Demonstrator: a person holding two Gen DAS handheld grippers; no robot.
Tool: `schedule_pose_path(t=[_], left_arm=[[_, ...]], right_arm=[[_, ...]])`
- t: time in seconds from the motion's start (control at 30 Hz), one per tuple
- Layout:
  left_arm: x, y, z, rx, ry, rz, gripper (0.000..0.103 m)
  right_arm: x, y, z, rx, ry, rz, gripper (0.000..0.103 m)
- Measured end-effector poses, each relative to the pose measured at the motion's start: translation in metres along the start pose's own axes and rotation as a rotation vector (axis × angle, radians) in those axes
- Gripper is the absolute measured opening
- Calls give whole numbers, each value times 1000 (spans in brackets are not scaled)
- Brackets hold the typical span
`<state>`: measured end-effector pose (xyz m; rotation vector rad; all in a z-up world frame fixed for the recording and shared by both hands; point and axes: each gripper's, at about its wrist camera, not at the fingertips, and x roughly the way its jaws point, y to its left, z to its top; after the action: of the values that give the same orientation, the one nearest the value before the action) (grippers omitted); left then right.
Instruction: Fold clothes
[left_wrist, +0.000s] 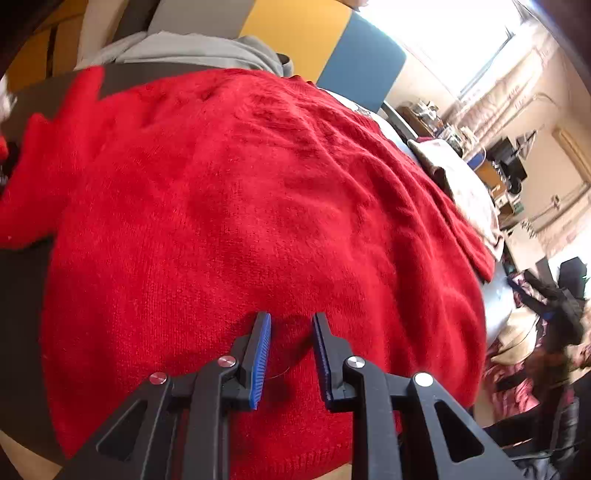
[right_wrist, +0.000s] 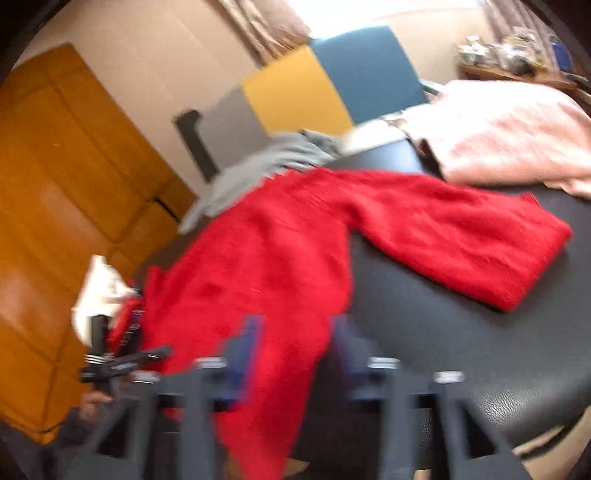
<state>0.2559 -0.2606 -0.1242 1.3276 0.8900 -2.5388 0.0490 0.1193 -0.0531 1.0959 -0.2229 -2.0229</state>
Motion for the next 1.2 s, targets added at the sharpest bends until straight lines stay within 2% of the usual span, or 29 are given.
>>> schedule_pose_path(t=[0.07, 0.23, 0.3, 0.37, 0.63, 0.73, 0.8, 0.83, 0.87, 0.97, 1.03, 1.13, 1.17, 1.2], left_arm=[[0, 2, 1, -11, 7, -9, 22], [7, -5, 3, 15, -4, 22, 22], [10, -8, 4, 25, -8, 39, 22], [11, -8, 4, 24, -10, 47, 22], [13, 5, 8, -52, -24, -21, 22], [13, 5, 7, -47, -32, -25, 22], [12, 5, 6, -47, -37, -26, 22], [12, 5, 6, -47, -38, -26, 22], [12, 4, 6, -46, -40, -25, 22], [10, -1, 7, -16, -29, -2, 23], [10, -9, 5, 41, -17, 34, 23], [10, -16, 2, 64, 7, 9, 25], [10, -17, 0, 69, 11, -3, 25], [10, -18, -2, 75, 15, -14, 25]], right_arm=[[24, -13, 0, 34, 8, 1, 76], [88, -51, 15, 162, 5, 73, 76], [99, -51, 25, 157, -21, 117, 84], [113, -47, 37, 158, 38, 191, 103], [116, 8, 3, -26, 396, 434, 103], [100, 23, -28, -42, 434, 477, 101], [93, 26, -41, -32, 393, 431, 79], [93, 26, -47, -17, 386, 379, 36], [93, 25, -50, 0, 373, 338, 12], [80, 20, -47, 54, 297, 278, 11], [55, 26, -34, 25, 229, 289, 11], [12, 37, -15, -29, 135, 289, 11], [4, 39, -13, -53, 138, 270, 11], [2, 41, -13, -99, 170, 211, 11]])
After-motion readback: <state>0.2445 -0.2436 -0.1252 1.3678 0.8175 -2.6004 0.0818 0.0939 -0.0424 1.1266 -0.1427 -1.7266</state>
